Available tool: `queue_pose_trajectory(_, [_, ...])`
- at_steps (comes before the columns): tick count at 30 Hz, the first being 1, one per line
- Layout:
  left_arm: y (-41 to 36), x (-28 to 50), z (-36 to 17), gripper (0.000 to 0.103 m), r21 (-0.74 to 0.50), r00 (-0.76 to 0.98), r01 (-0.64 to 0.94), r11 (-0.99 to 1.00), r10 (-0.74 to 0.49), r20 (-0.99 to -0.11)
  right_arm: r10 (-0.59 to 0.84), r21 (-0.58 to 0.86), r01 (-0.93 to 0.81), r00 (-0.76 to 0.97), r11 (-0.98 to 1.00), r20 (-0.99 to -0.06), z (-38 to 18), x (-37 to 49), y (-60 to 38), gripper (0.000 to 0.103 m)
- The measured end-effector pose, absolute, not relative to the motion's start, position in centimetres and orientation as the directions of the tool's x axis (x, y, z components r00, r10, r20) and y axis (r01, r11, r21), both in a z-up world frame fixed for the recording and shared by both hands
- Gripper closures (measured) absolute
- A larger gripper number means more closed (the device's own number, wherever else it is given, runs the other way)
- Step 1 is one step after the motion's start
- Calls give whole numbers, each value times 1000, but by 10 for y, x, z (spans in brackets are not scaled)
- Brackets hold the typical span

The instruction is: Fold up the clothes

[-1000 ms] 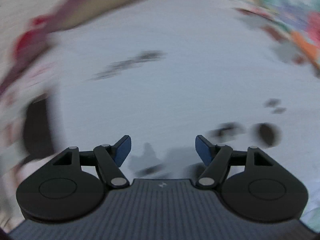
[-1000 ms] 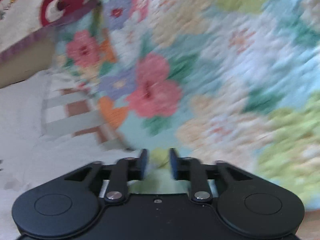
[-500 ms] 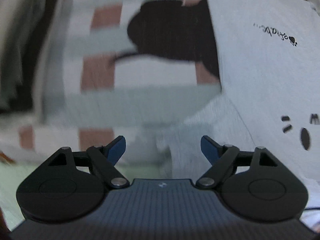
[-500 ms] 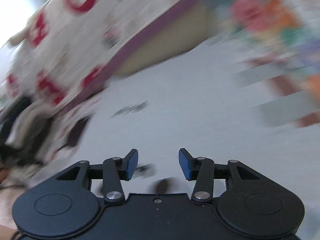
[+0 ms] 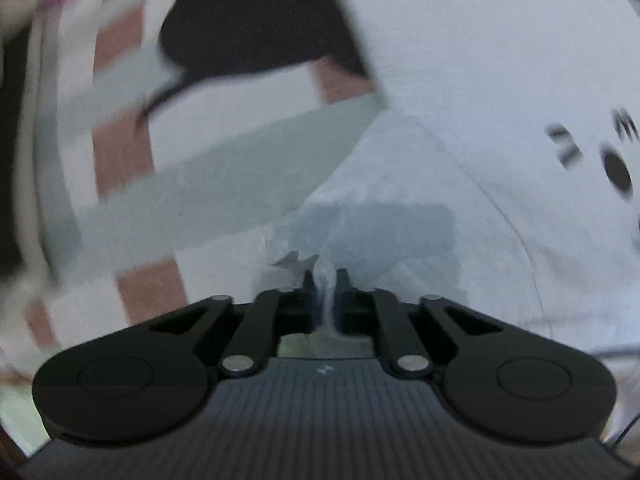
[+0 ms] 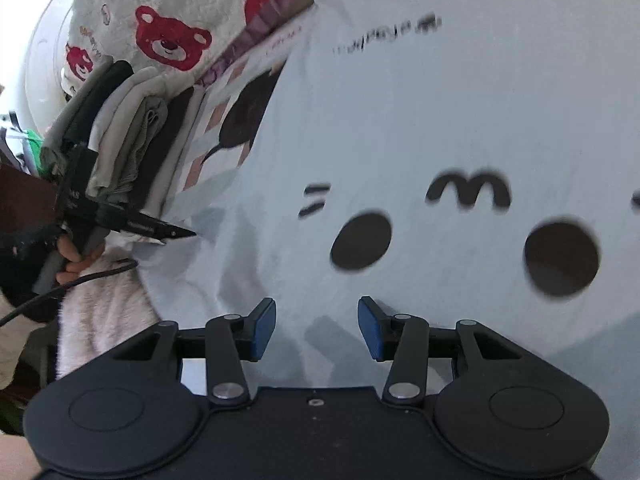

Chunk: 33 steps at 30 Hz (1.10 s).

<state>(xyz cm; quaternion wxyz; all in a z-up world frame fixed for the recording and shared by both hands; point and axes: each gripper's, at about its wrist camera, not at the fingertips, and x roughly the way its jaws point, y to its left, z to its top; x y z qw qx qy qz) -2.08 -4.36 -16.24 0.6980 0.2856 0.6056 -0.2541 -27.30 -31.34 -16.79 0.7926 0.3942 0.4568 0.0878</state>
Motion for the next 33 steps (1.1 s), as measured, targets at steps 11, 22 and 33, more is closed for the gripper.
queue_pose_trajectory(11, [-7,-34,-164,92,364,305,728,580,201,-931,674,819,145,499,555,-545,-171,-276,-285,52])
queue_pose_trajectory(22, [-41,33,-89,42,85,418,611,787,-229,-879,340,641,198,713,741,-613,-89,-264,-363,50])
queue_pose_trajectory(33, [-119,111,-153,35,-74,392,556,828,-339,-855,-135,92,293,670,952,-730,-101,-235,-469,53])
